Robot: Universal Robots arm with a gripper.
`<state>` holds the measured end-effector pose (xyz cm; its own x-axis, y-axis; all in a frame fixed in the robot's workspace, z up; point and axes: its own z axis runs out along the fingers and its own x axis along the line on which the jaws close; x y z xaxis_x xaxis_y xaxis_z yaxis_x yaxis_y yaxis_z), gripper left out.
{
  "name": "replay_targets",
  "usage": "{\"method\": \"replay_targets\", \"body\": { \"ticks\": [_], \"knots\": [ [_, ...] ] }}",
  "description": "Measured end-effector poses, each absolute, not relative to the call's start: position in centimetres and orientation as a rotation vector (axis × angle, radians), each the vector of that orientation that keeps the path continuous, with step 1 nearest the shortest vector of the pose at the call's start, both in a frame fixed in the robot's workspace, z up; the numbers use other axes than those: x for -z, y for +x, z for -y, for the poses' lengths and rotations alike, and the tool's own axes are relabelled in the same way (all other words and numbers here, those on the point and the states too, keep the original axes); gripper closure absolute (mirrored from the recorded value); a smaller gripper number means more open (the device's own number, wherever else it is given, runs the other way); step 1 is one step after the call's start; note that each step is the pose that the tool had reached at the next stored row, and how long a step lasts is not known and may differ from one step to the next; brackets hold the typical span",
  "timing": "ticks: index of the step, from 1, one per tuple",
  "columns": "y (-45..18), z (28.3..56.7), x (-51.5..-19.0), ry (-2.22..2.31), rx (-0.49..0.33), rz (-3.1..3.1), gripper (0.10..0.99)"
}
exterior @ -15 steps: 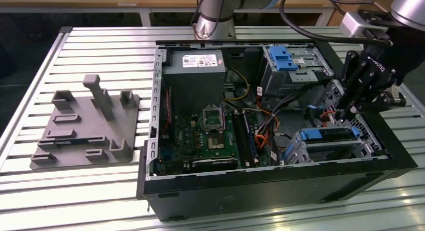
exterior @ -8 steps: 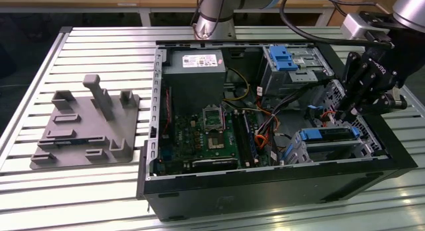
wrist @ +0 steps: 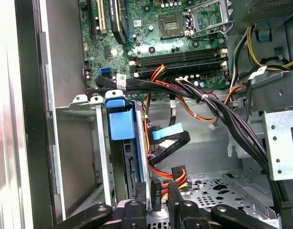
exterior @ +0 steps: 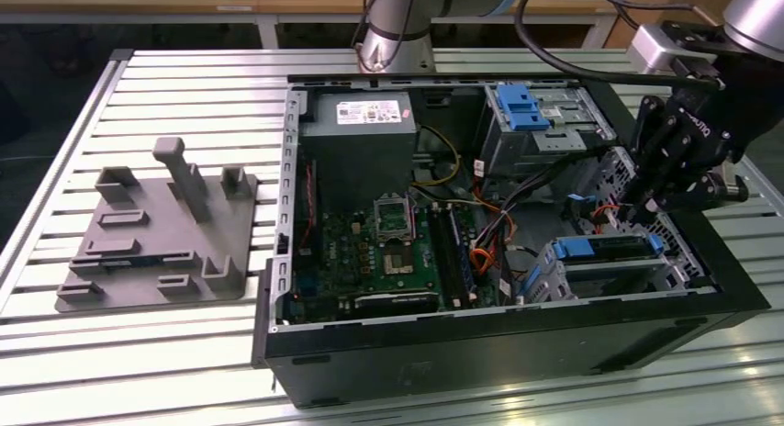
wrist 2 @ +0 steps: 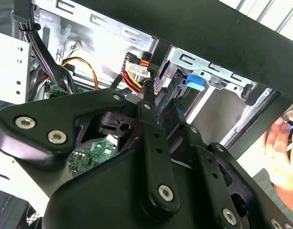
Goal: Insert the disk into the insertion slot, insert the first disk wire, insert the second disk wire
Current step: 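Insert the first disk wire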
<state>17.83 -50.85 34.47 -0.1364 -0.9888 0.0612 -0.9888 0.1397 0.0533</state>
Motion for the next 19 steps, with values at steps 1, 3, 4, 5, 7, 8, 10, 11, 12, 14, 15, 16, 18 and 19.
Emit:
{"method": "replay_targets", "body": {
  "ticks": [1, 3, 4, 5, 7, 8, 10, 11, 12, 14, 15, 16, 18, 19],
  "knots": [
    [17.83, 50.85, -34.45, 2.009, 0.000, 2.309, 0.780],
    [17.83, 50.87, -34.42, 2.008, 0.001, 2.310, 0.910],
    [17.83, 50.88, -34.42, 2.008, 0.001, 2.310, 0.918],
    [17.83, 50.88, -34.42, 2.007, 0.001, 2.311, 0.918],
    [17.83, 50.88, -34.43, 2.007, 0.001, 2.311, 0.918],
    [17.83, 50.88, -34.43, 2.007, 0.001, 2.311, 0.918],
    [17.83, 50.88, -34.42, 2.006, -0.001, 2.310, 0.918],
    [17.82, 50.88, -34.43, 2.004, -0.006, 2.308, 0.918],
    [17.76, 50.88, -34.43, 2.002, -0.014, 2.306, 0.918],
    [17.58, 50.88, -34.43, 2.000, -0.039, 2.303, 0.918],
    [17.47, 50.88, -34.43, 2.001, -0.050, 2.302, 0.918],
    [17.38, 50.88, -34.43, 2.003, -0.058, 2.304, 0.918],
    [17.25, 50.88, -34.41, 2.011, -0.073, 2.308, 0.918],
    [17.20, 50.88, -34.39, 2.015, -0.077, 2.309, 0.918]
  ]
}}
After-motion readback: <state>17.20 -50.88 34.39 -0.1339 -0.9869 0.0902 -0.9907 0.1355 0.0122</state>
